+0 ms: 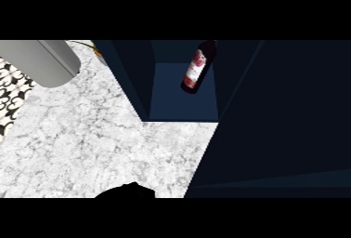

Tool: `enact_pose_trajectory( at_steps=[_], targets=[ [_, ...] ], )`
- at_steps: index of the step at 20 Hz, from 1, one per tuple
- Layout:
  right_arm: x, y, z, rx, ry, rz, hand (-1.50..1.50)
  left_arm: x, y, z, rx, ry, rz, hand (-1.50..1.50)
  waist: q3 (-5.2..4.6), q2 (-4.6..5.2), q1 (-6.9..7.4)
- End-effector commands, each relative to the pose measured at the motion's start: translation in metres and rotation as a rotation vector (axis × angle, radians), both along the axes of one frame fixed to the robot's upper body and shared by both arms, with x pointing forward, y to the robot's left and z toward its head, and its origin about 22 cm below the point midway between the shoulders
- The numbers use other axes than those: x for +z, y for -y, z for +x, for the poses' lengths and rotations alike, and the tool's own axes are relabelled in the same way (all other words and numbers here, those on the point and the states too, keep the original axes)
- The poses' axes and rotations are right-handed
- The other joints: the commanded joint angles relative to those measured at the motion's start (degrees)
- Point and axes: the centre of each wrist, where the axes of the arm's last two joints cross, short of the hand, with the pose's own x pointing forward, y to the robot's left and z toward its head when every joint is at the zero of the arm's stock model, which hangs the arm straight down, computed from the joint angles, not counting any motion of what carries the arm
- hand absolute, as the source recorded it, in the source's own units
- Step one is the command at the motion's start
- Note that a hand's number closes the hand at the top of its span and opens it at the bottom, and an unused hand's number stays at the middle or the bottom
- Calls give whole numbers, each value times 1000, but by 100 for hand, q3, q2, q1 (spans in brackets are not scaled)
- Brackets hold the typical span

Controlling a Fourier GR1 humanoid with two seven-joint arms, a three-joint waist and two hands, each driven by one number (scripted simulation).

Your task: Pick up the wine, place it into the cabinet and close the cabinet

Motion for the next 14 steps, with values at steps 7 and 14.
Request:
enact_pose_trajectory(
  at_steps=[7,14],
  targets=[
    [-7,-46,-19,345,-119,-7,150,26,-83,-6,-1,52,-16,150,-20,-3,100],
    [-8,-92,-27,390,-87,-111,150,19,-147,-9,60,68,12,150,-23,-31,132]
  ],
)
